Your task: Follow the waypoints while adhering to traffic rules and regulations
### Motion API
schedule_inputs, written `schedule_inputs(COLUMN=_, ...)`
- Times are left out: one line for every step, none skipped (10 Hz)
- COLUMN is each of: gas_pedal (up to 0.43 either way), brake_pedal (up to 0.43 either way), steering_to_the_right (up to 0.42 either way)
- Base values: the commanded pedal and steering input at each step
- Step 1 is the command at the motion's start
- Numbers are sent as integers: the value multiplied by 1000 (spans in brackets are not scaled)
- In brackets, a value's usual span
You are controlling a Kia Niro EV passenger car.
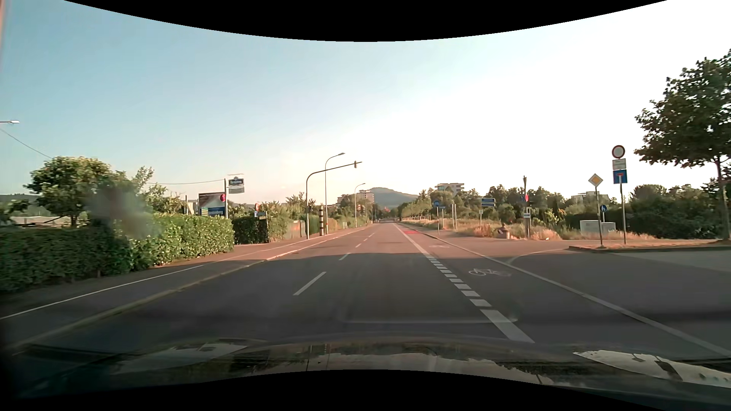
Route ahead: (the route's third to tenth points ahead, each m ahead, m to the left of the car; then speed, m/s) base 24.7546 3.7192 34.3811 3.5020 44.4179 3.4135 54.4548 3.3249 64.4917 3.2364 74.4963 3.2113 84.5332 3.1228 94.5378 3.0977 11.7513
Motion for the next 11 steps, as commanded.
schedule_inputs(gas_pedal=118, brake_pedal=0, steering_to_the_right=-2)
schedule_inputs(gas_pedal=118, brake_pedal=0, steering_to_the_right=-2)
schedule_inputs(gas_pedal=118, brake_pedal=0, steering_to_the_right=-2)
schedule_inputs(gas_pedal=118, brake_pedal=0, steering_to_the_right=-2)
schedule_inputs(gas_pedal=118, brake_pedal=0, steering_to_the_right=-2)
schedule_inputs(gas_pedal=118, brake_pedal=0, steering_to_the_right=-2)
schedule_inputs(gas_pedal=118, brake_pedal=0, steering_to_the_right=-2)
schedule_inputs(gas_pedal=118, brake_pedal=0, steering_to_the_right=-2)
schedule_inputs(gas_pedal=118, brake_pedal=0, steering_to_the_right=-2)
schedule_inputs(gas_pedal=118, brake_pedal=0, steering_to_the_right=-2)
schedule_inputs(gas_pedal=118, brake_pedal=0, steering_to_the_right=-2)
